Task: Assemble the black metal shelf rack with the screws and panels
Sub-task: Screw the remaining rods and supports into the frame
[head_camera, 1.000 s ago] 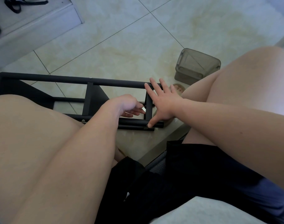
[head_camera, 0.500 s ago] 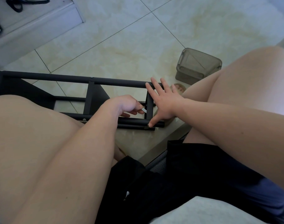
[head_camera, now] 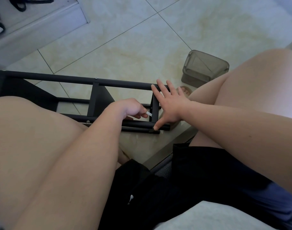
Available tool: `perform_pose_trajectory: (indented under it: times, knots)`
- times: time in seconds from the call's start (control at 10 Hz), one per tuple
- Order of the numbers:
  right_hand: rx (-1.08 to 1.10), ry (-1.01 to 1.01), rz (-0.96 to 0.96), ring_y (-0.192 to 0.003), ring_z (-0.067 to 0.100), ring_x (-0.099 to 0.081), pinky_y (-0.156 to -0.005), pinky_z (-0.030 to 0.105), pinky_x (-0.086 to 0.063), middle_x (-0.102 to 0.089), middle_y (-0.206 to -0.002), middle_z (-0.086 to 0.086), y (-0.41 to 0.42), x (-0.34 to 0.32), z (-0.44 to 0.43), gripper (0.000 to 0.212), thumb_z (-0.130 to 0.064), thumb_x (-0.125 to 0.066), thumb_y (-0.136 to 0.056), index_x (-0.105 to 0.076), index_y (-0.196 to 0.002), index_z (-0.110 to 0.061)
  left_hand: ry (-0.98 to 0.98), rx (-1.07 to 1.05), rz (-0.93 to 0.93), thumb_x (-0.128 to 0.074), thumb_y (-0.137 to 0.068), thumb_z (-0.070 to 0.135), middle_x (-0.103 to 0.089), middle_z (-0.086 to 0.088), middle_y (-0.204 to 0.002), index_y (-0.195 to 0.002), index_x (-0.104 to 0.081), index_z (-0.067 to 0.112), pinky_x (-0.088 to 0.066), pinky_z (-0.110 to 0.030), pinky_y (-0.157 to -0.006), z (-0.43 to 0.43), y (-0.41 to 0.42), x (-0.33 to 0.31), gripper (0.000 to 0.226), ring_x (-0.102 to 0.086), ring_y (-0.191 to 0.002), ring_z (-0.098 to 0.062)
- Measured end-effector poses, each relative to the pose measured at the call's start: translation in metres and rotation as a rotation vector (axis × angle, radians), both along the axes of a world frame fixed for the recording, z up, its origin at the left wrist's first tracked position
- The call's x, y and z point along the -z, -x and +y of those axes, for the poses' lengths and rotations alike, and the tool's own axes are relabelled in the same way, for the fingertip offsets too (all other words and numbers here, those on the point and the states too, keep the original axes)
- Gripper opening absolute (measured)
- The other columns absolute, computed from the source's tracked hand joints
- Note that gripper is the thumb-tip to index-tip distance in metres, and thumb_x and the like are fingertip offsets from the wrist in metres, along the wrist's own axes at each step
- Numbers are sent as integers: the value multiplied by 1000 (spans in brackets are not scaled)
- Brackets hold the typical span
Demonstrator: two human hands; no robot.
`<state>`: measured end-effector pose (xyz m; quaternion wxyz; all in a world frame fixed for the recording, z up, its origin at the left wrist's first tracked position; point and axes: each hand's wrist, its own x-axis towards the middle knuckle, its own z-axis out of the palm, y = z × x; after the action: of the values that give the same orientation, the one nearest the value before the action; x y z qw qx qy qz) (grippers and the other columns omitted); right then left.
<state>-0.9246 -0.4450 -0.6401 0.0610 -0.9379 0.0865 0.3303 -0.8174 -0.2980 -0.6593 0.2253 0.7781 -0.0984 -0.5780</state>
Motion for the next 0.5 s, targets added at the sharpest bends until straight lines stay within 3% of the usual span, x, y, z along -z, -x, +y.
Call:
perform_pose_trajectory:
  times: [0.1,0.3,0.4,0.5]
  knots:
    - [-5,7,2,-152,38,26,-123,65,-4,36,-163,4,0,0,0,162,-94,-68,-47,29,-156,-23,2,15,-7,-56,-100,26,-75,19,-78,-97,-67,19,-38,-30,-72,1,0,1,14,-65,-91,-6]
    - [-6,4,0,-152,38,26,-123,65,-5,36,-163,4,0,0,1,162,-94,-69,-48,29,-156,-23,-10,87,-28,-54,-100,24,-75,21,-79,-98,-65,21,-38,-29,-67,4,-2,-1,11,-64,-88,-2]
    - [-4,5,1,-152,38,26,-123,65,-4,36,-163,4,0,0,1,162,-94,-69,-47,29,-156,-23,12,127,-47,-55,-100,22,-74,22,-79,-90,-69,21,-40,-28,-70,7,-3,1,17,-64,-87,-3]
    - [-2,1,-3,-152,38,25,-123,65,-4,36,-163,4,0,0,0,162,-94,-69,-47,29,-156,-24,35,150,-76,-58,-98,21,-75,15,-91,-82,-73,22,-44,-28,-78,10,-4,3,22,-62,-88,-7]
